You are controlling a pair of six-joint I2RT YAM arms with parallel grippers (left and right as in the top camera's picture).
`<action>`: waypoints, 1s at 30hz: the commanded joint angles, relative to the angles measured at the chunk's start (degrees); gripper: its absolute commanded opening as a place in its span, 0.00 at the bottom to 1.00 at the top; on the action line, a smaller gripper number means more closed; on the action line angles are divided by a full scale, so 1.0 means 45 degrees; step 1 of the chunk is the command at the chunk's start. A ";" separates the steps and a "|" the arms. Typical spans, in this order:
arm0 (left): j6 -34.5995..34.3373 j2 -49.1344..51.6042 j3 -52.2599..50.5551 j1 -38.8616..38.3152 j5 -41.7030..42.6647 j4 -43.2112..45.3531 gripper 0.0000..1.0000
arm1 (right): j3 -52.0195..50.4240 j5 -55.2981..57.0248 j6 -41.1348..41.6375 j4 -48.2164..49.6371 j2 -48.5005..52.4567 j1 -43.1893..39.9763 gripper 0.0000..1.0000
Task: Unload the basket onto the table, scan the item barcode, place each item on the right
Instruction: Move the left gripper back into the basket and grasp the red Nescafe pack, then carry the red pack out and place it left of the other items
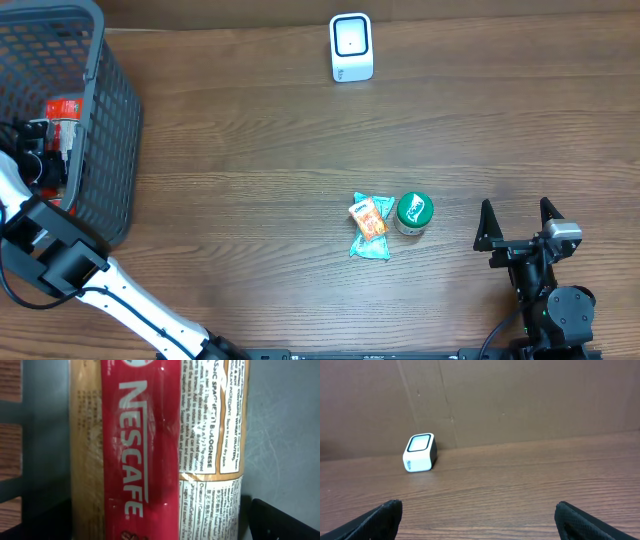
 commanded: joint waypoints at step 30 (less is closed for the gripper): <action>-0.2968 -0.4167 0.2001 -0.2273 0.0199 0.0238 0.04 | -0.0136 0.0126 -0.0010 0.0053 -0.0078 -0.0015 1.00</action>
